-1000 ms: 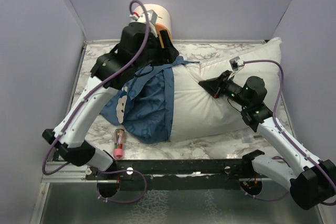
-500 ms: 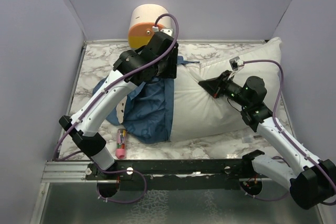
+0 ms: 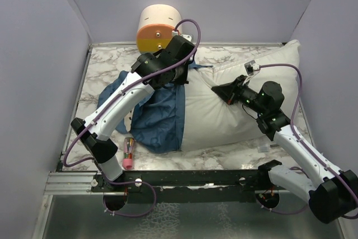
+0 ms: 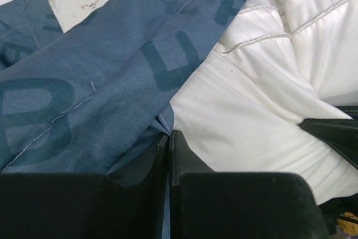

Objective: Put the pillow into the pillowcase
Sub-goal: Stuff the pillow into the pillowcase.

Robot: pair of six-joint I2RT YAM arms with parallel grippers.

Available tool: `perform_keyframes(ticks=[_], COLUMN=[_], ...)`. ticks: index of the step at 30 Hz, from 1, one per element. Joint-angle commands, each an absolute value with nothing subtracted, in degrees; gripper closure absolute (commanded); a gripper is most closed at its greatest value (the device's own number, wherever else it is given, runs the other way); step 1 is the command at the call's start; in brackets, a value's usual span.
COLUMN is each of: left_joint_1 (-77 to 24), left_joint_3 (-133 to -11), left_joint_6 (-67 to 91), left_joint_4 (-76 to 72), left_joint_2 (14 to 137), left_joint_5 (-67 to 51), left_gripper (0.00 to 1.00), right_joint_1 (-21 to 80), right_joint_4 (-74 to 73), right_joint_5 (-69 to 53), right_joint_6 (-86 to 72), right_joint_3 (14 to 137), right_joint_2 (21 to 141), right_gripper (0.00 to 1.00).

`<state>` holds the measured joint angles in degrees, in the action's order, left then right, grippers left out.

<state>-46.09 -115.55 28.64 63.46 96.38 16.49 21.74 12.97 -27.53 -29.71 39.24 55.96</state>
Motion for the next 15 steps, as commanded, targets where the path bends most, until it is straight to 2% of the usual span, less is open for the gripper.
perform_keyframes(ticks=[1,3,15], left_joint_1=[-46.1,-46.1,-44.1], left_joint_3=[-117.8,-117.5,-113.9], left_joint_6=[28.4,28.9,33.4], left_joint_4=[60.8,59.6,47.3], left_joint_2=[96.2,95.6,91.4], left_joint_5=[13.4,12.2,1.0], left_gripper=[0.97,1.0,1.0], right_joint_1=[22.1,22.1,22.1], right_joint_4=[8.8,8.9,10.5], right_joint_5=[-30.2,-30.3,-31.0], right_joint_6=[-29.4,-29.4,-30.6], right_joint_3=[38.8,38.9,40.7], right_joint_2=[56.1,56.1,56.5], right_gripper=[0.99,0.99,0.99])
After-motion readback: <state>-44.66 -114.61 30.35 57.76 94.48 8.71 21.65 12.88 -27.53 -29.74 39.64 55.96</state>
